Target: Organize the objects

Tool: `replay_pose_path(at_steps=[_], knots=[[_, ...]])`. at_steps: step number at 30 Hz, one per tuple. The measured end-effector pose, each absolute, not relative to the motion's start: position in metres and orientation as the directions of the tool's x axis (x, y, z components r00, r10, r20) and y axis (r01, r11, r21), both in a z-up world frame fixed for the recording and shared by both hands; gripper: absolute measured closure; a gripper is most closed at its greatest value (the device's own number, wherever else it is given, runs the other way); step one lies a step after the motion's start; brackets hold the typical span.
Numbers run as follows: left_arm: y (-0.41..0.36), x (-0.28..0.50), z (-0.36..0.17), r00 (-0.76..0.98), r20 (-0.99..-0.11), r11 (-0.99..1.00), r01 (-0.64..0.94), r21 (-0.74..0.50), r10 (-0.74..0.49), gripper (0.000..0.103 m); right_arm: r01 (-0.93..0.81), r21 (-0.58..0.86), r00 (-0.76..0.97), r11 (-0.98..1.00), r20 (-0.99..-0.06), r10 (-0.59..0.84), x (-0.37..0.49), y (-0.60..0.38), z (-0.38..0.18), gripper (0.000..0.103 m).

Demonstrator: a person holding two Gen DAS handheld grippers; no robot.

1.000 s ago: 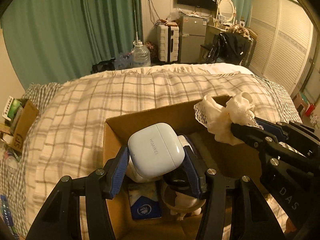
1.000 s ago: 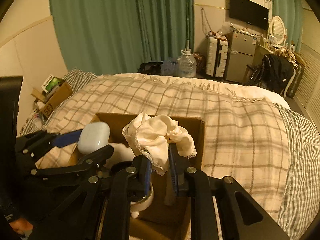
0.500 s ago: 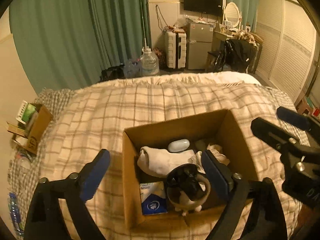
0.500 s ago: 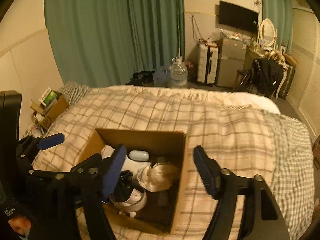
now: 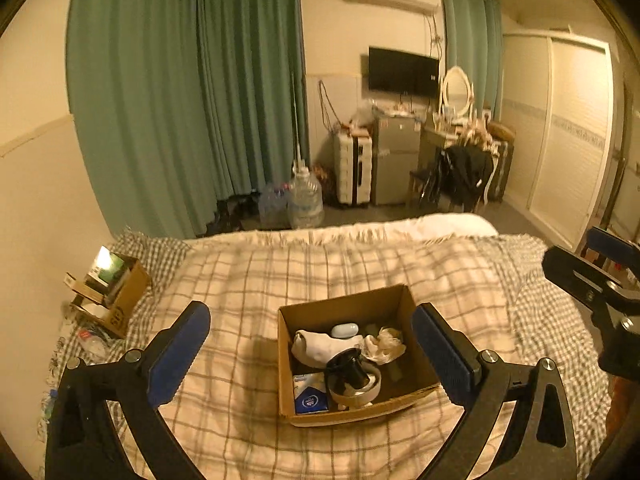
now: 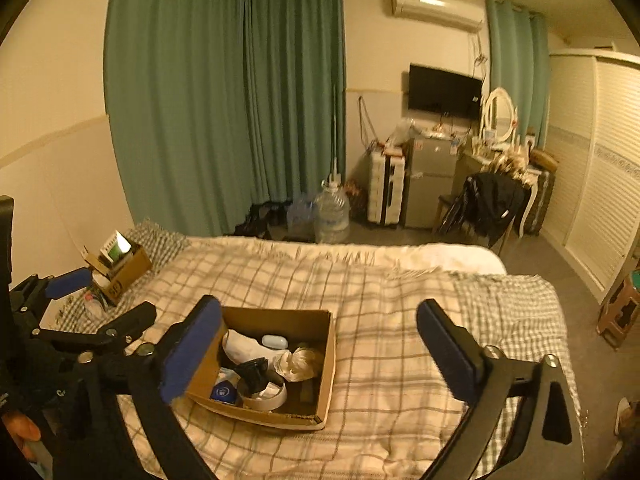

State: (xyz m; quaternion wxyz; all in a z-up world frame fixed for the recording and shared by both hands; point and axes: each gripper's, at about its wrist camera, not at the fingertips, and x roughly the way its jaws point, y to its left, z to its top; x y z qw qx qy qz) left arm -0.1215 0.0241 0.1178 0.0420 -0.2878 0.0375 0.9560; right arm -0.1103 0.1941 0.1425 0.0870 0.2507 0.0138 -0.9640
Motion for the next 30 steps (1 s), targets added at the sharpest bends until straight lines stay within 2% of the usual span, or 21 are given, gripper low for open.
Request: replay_pose_path(at_steps=[4,9,18,27,30], knots=[[0.019,-0.099,0.127,-0.848,-0.526,-0.996,-0.088,0.031,0.058,0.0,0.169,0.023,-0.877,-0.985,-0.453,-0.161,-0.079,0.2,0.155,0.001],[0.014,-0.076,0.118,-0.847,-0.526,-0.997,-0.065,-0.033,0.073,0.0,0.155,0.042,-0.88,-0.987,-0.449,-0.157,-0.055,0.203,0.143,0.001],[0.008,-0.058,0.067,-0.846,-0.532,-0.998,0.009,-0.064,0.027,0.0,0.069,0.023,-0.867,-0.997,-0.493,-0.071,-0.052,0.217,0.082,0.001],[0.017,-0.058,0.014,-0.898,-0.439,-1.0,-0.002,-0.016,0.009,0.0,0.078,-0.043,-0.853,-0.996,-0.521,-0.044,-0.075,0.219,0.004,0.0],[0.022,-0.061,-0.004,-0.886,-0.463,-1.0,-0.02,-0.008,0.022,0.0,0.085,-0.047,-0.853,-0.995,-0.519,-0.048,-0.08,0.217,-0.011,0.0]])
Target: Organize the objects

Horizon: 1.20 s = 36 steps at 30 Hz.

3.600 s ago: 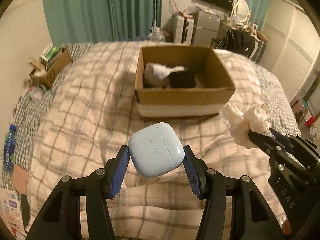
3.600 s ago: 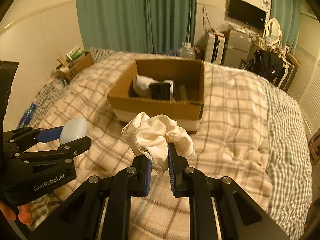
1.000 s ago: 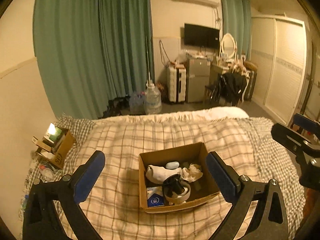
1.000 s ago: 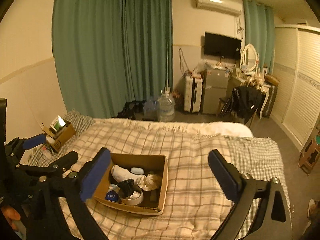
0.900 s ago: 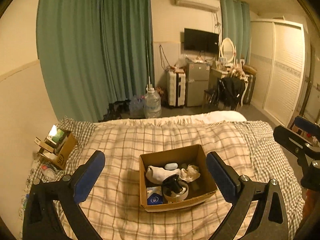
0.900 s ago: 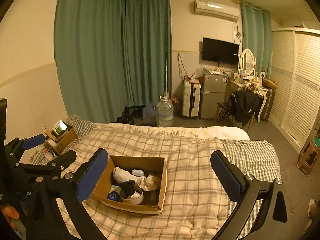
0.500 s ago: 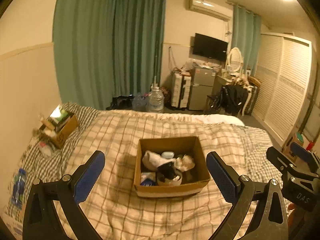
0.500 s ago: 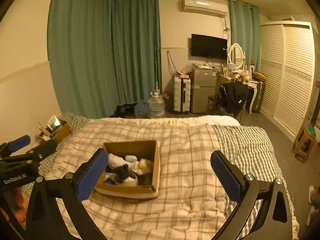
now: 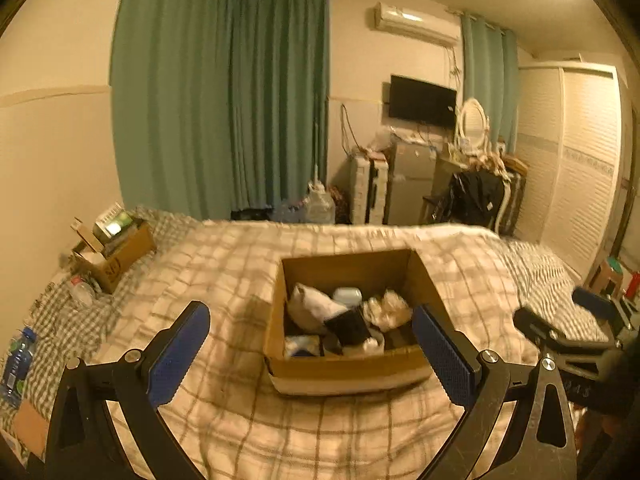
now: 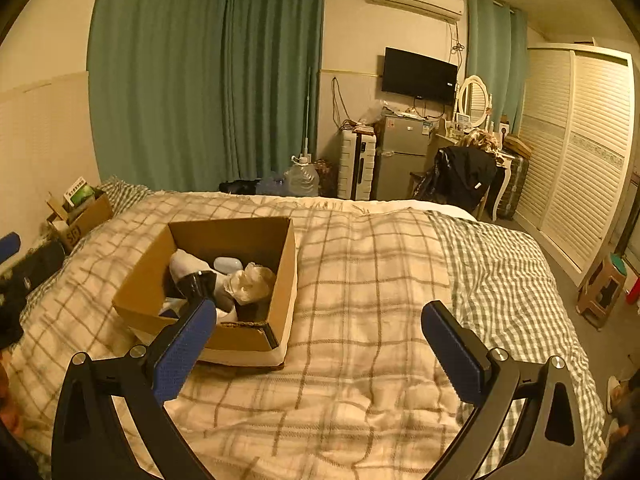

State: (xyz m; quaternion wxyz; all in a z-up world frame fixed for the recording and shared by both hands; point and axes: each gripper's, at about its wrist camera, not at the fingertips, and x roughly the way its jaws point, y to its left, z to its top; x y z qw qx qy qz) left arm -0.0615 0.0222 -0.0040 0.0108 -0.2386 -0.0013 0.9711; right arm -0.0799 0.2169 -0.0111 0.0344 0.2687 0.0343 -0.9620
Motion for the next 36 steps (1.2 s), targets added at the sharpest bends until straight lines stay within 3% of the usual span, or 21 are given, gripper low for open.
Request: replay_pose_path(at_steps=[9,36], knots=[[0.028,-0.063,-0.037,-0.844,-0.535,-1.0,-0.027,0.007,0.018,0.0,0.085,-0.064,-0.852,-0.994,-0.522,-0.039,-0.085,0.212,-0.031,0.0],[0.028,-0.067,-0.039,-0.833,-0.553,-1.0,-0.011,-0.017,0.018,0.0,0.094,-0.06,-0.853,-0.994,-0.519,-0.049,-0.082,0.208,-0.03,0.001]])
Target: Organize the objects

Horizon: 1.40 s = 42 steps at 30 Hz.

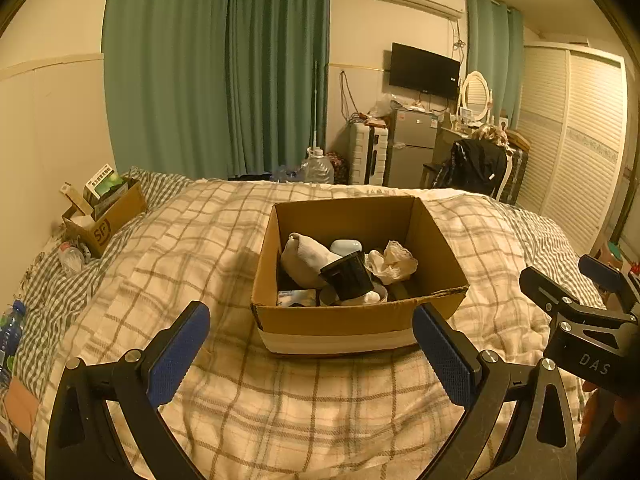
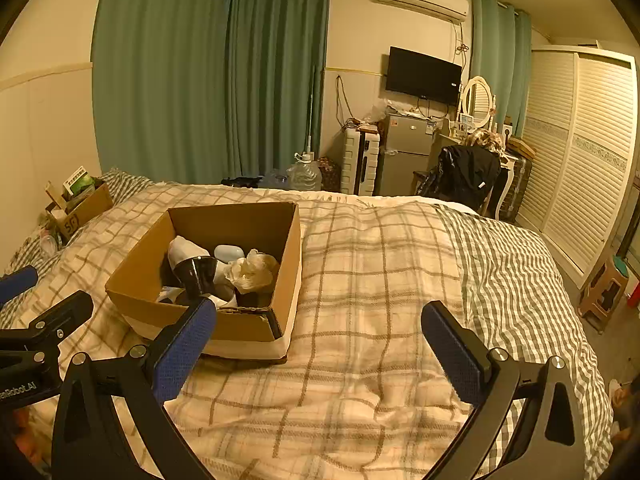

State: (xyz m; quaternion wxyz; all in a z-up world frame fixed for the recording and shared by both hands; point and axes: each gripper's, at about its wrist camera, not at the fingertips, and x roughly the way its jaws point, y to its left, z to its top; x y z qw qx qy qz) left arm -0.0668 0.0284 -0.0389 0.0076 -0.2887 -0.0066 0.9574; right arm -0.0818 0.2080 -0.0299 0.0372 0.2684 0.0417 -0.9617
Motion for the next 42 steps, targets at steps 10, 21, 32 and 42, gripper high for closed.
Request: replay_pose_path(at_steps=[10,21,32,42], knots=[[0.0267,-0.0675,-0.0407,-0.826,-0.563,-1.0,-0.001,-0.022,0.013,0.0,0.092,-0.05,-0.855,-0.995,-0.516,-0.053,-0.0805,0.2083,-0.0288,0.0],[0.0252,-0.0648,-0.0379,-0.83,-0.558,-1.0,0.004,-0.025,0.011,0.0,0.09,-0.064,-0.856,-0.994,-0.515,-0.044,-0.0791,0.2071,-0.0283,0.0],[0.0272,-0.0641,-0.0376,-0.83,-0.558,-1.0,0.002,-0.009,0.003,0.0,0.084,-0.08,-0.858,-0.993,-0.513,-0.031,-0.0785,0.207,-0.0272,0.0],[0.027,-0.0632,-0.037,-0.83,-0.558,-1.0,0.008,-0.018,0.003,0.0,0.085,-0.081,-0.857,-0.993,-0.514,-0.031,-0.0787,0.2074,-0.0265,0.001]])
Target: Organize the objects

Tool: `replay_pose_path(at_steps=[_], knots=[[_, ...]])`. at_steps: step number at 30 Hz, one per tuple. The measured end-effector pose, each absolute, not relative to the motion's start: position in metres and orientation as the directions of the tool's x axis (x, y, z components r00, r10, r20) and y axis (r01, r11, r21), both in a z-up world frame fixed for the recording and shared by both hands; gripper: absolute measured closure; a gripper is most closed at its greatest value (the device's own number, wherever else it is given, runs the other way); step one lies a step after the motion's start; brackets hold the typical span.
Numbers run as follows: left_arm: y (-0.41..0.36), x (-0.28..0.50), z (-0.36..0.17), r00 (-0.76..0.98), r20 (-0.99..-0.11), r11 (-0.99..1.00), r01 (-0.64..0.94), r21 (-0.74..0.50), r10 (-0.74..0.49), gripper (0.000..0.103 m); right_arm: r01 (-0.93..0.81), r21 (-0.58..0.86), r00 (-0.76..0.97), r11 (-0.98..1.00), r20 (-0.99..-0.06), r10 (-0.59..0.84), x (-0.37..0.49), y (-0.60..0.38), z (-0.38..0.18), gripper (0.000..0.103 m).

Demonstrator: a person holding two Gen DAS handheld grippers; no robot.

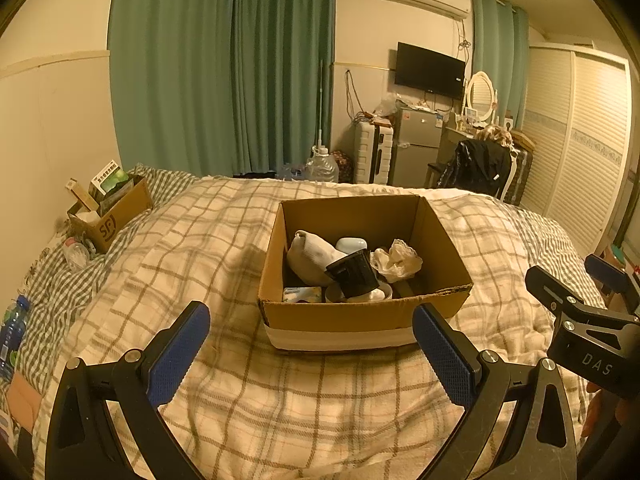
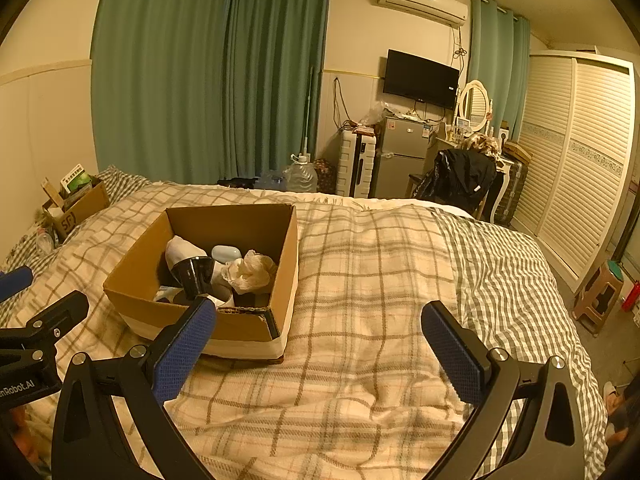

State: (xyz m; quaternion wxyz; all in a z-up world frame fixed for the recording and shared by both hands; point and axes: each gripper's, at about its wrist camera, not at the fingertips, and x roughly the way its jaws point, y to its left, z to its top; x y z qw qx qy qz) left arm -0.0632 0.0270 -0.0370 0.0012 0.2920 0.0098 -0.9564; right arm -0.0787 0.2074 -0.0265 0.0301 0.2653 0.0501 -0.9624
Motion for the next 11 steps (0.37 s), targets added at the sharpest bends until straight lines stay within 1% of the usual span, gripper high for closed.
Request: replay_pose_path(at_steps=[11], knots=[[0.0273,-0.0634,-0.039,-0.82,-0.573,-0.999,0.009,-0.04,0.016,0.0,0.088,-0.077,-0.855,-0.993,-0.517,-0.035,-0.0782,0.2056,-0.0266,0.0]])
